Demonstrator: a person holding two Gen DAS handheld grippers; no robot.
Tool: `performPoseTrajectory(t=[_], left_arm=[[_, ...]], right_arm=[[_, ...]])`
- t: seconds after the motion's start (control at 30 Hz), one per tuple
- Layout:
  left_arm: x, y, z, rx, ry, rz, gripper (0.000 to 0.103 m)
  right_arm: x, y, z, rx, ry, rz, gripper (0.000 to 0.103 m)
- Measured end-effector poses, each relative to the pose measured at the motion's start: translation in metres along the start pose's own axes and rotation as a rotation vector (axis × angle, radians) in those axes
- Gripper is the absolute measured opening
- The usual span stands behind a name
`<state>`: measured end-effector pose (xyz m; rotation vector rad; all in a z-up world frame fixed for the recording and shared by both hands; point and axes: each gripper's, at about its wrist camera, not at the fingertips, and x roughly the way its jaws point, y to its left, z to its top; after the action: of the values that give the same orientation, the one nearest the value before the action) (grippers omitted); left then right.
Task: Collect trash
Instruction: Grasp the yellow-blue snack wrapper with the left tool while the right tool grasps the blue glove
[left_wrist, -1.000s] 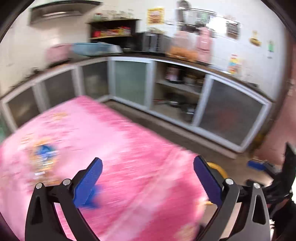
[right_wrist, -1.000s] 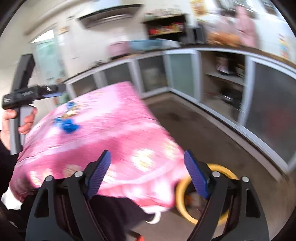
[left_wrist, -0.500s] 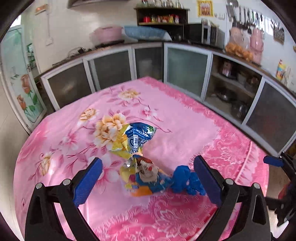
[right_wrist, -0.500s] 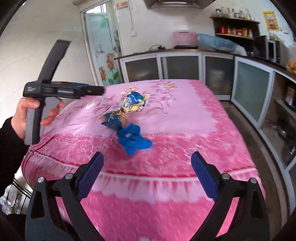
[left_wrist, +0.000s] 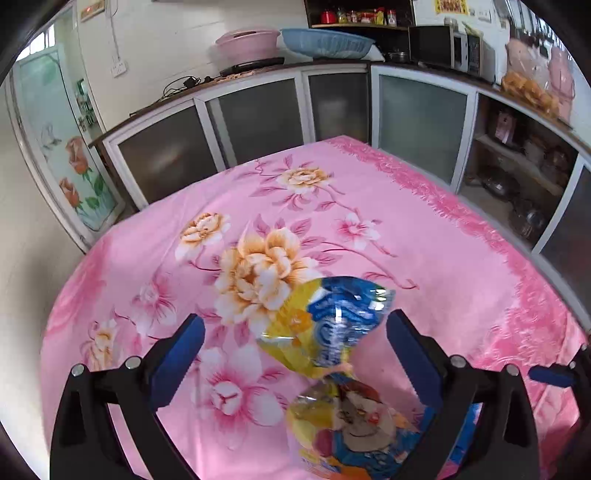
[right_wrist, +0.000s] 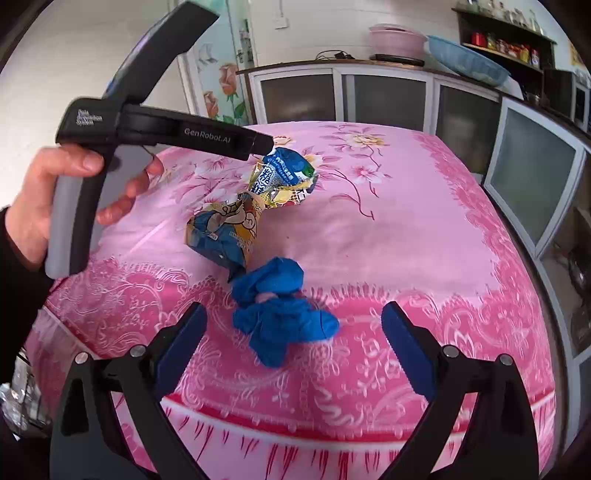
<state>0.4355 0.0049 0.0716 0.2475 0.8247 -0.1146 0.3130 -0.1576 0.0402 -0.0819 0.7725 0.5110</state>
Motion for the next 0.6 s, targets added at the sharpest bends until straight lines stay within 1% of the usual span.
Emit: performPoseTrajectory(t=[0.07, 0.1, 0.13, 0.23, 0.27, 0.3, 0.43, 0.5, 0.6], left_arm=[[0.005, 0.002, 0.003, 0.014, 0.009, 0.032, 0.095], [0.007, 0.003, 0.004, 0.015, 0.016, 0.067, 0.095], [0.007, 0.005, 0.004, 0.022, 0.011, 0.096, 0.095], [0.002, 0.008, 0.003, 0.046, -0.032, 0.134, 0.095], [0.003, 0.008, 0.003, 0.057, -0.036, 0.145, 0.095], [0.004, 0.007, 0.005, 0.063, -0.031, 0.145, 0.095], [0.016, 0.0, 0.009, 0.064, 0.0, 0.082, 0.095], [0.016, -0.005, 0.011, 0.07, -0.007, 0.046, 0.095], [0.019, -0.015, 0.014, 0.087, -0.006, 0.031, 0.095]], right_arm=[[0.009, 0.0, 0.003, -0.011, 0.018, 0.0, 0.091], [0.012, 0.0, 0.005, -0.012, 0.024, 0.001, 0.091], [0.017, -0.001, 0.006, -0.015, 0.035, 0.0, 0.091], [0.024, -0.002, 0.008, -0.02, 0.045, 0.002, 0.091], [0.027, -0.003, 0.009, -0.022, 0.05, 0.003, 0.091], [0.03, -0.003, 0.009, -0.023, 0.057, 0.003, 0.091], [0.038, -0.004, 0.009, -0.02, 0.073, 0.019, 0.091], [0.038, -0.004, 0.007, -0.017, 0.074, 0.027, 0.091], [0.04, -0.006, 0.007, -0.015, 0.081, 0.028, 0.091]])
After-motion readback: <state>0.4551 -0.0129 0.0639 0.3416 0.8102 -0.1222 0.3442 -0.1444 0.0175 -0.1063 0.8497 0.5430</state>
